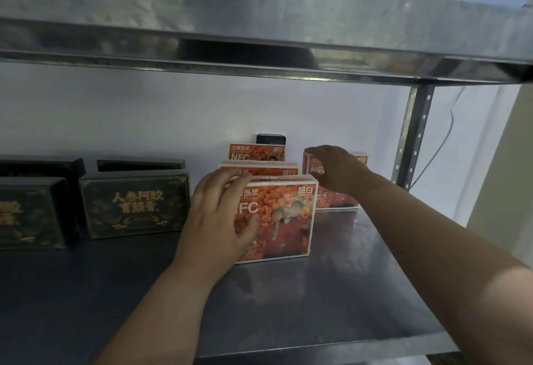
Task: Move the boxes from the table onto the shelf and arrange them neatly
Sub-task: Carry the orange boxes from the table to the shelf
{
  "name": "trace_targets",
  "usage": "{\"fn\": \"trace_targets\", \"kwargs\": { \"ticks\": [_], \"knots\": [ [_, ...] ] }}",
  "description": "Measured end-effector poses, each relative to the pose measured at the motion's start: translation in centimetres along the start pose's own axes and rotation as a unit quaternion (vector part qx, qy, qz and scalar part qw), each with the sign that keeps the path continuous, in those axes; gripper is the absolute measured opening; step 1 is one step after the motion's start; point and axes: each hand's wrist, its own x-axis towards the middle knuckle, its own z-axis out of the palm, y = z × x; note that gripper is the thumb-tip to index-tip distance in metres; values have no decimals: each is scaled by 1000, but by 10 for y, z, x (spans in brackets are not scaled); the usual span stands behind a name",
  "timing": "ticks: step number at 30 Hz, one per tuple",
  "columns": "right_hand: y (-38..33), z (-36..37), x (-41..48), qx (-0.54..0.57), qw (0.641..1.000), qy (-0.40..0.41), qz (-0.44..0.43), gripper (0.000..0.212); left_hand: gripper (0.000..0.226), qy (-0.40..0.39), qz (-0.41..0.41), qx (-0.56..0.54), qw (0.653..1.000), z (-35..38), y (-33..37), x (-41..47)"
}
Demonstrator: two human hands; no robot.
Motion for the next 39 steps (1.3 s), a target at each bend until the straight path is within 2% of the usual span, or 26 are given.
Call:
{"fn": "trace_targets", "kwargs": {
  "ticks": [6, 10, 12, 14, 17, 19, 21, 23, 28, 32, 39],
  "knots": [
    [-4, -9, -26, 5, 1000, 11, 23, 64, 57, 15, 6, 30, 999, -10, 6, 0],
    [-19, -19, -76, 18, 998, 11, 67, 57, 46, 50, 67, 48, 995, -26, 19, -7],
    [-29, -17, -116, 23, 996, -5, 82, 52, 36, -2, 103, 41, 994, -29, 25, -21],
    [-40, -12, -159, 36, 993, -55, 99, 50, 31, -105, 93, 20, 990, -29, 29, -39],
    [-58, -1, -212, 46, 983, -127, 126, 53, 56, -258, 69, 1, 964, -25, 37, -62],
    [-71, 1, -243, 52, 984, -108, 134, 71, 75, -336, 81, 0, 938, -24, 44, -74],
    [-84, 1, -275, 54, 987, -67, 136, 82, 87, -356, 119, 10, 927, -25, 57, -85],
    [-100, -3, -310, 36, 986, -60, 155, 76, 91, -374, 160, 29, 913, -25, 74, -97],
    [-127, 0, -417, 0, 983, -7, 184, 54, 69, -341, 292, -46, 892, -22, 124, -153],
    [-135, 13, -512, 22, 971, 11, 240, 42, 58, -369, 316, -131, 864, -13, 168, -221],
    [-155, 37, -664, 51, 925, -62, 371, 39, 49, -501, 332, -173, 780, 4, 246, -326]
  ]
}}
